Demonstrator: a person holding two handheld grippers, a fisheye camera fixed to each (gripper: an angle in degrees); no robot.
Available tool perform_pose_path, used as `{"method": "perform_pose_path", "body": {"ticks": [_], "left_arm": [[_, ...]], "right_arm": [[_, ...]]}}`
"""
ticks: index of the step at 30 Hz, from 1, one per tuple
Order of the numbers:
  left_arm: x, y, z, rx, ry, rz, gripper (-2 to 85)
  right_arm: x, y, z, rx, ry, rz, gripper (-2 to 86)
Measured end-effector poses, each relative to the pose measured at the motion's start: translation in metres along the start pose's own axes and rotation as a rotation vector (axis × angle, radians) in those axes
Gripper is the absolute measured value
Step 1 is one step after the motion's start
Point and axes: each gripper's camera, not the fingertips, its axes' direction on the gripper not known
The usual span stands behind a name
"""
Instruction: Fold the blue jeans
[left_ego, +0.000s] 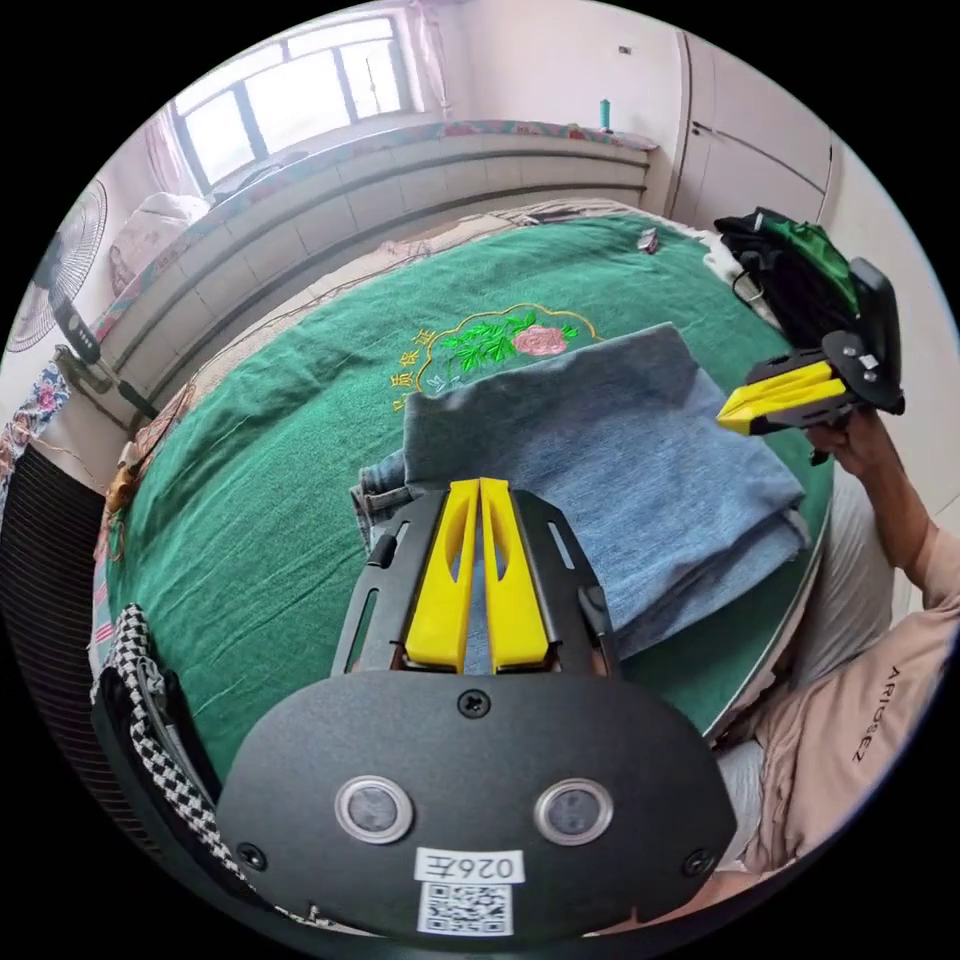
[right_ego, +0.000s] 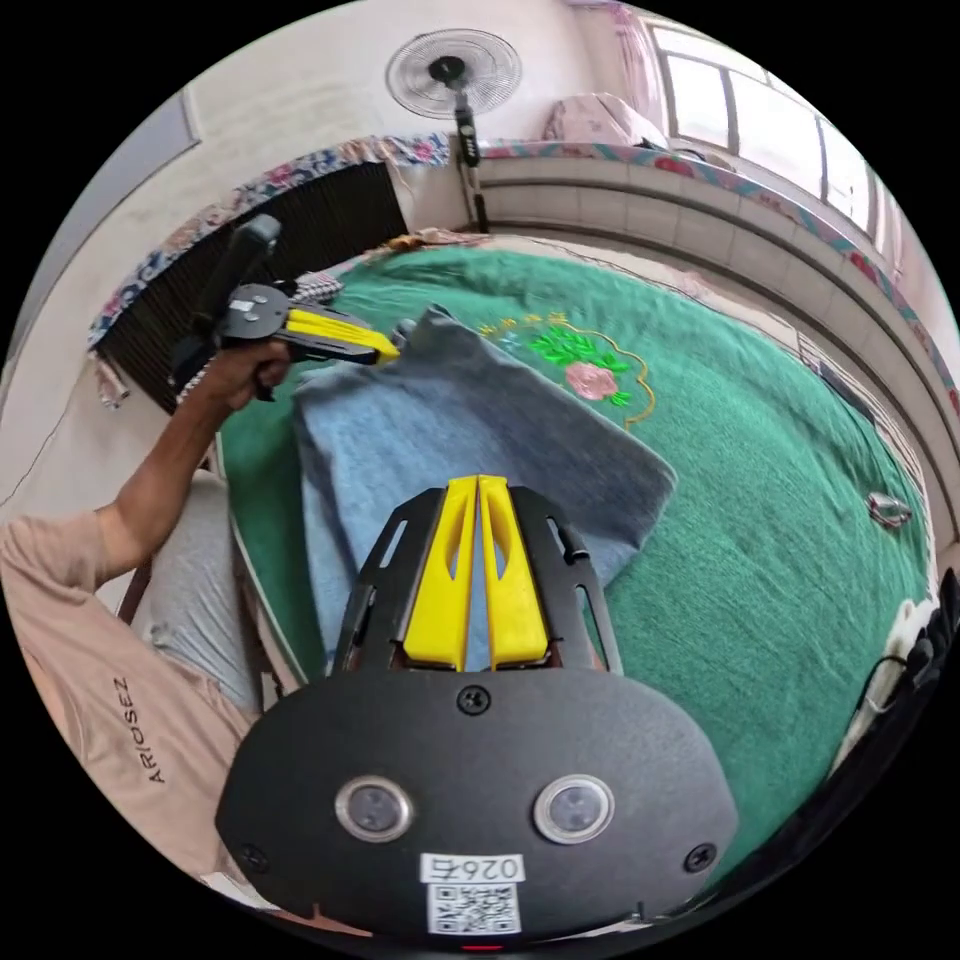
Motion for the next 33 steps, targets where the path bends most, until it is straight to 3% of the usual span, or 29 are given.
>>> {"method": "perform_pose_path", "body": {"ticks": [1,3,4,6,12,16,19,30,33], "left_arm": [[-0.011,0.005,0.001,0.020,0.082,-0.008,-0.9],[-0.031,0.007,0.032,-0.127,0.201,-0.043,-0.9],[-0.046,0.010,0.039,-0.105,0.257,-0.077,-0.8],[-0.068,0.013,0.032,-0.079,0.349,-0.116,-0.7],[-0.135,0.056,-0.022,0.202,0.265,-0.377,0.5],[-0.174,0.071,-0.006,0.083,0.237,-0.495,10.3],[-0.195,0.076,0.022,0.018,0.425,-0.527,14.2],[-0.217,0.078,0.027,0.018,0.431,-0.418,16.1],[-0.224,0.078,0.041,-0.047,0.585,-0.394,13.8]], "right_arm": [[-0.004,0.002,-0.002,-0.003,-0.040,-0.045,-0.9],[-0.005,0.004,0.018,-0.141,-0.033,-0.088,-0.9],[-0.002,0.005,0.043,-0.294,-0.016,-0.103,-0.9],[0.008,0.005,0.043,-0.264,-0.038,-0.062,-0.9],[0.066,0.015,0.003,-0.153,-0.110,0.070,-0.4],[0.139,0.037,-0.019,-0.037,-0.303,0.285,2.6],[0.184,0.060,-0.016,-0.024,-0.398,0.432,5.8],[0.247,0.090,0.016,-0.041,-0.545,0.609,8.1],[0.257,0.097,0.015,-0.002,-0.615,0.628,8.9]]}}
